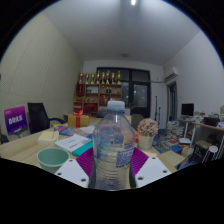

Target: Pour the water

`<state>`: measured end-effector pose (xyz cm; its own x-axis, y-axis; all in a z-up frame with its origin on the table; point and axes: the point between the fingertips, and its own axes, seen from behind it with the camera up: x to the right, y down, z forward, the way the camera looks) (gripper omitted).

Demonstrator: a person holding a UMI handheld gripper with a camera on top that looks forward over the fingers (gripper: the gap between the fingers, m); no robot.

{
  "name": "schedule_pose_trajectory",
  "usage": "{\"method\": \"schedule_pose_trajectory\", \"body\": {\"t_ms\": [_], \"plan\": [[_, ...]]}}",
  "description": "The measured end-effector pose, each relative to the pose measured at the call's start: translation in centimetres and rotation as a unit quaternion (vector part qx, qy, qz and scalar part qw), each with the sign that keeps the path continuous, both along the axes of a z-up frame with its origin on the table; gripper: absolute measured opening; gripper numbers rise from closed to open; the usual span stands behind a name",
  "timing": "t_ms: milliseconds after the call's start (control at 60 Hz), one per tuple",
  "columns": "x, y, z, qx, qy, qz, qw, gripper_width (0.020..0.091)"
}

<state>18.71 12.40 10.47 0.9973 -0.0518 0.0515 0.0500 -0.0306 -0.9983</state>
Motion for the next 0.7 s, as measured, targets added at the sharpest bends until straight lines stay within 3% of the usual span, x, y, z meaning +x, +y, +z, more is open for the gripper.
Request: {"method": "schedule_pose_trajectory", "body": {"t_ms": [50,267,417,550,700], "plan": [[-0.6,0.3,-1.5,-0.019,-0.009,0.006,1.0,0.0472],[-0.1,-0.4,-0.9,0.004,0.003,0.004,1.0,0.0507],[-0.1,-0.6,-0.8,-0.002,-0.007,0.007,1.0,0.0639],[0.5,-0.9,-1.6,-0.031,-0.003,0.007,0.999,0.0829],[0.2,-3.9,-1.3,-0.042,0.013,0.018,0.999,0.084]]}}
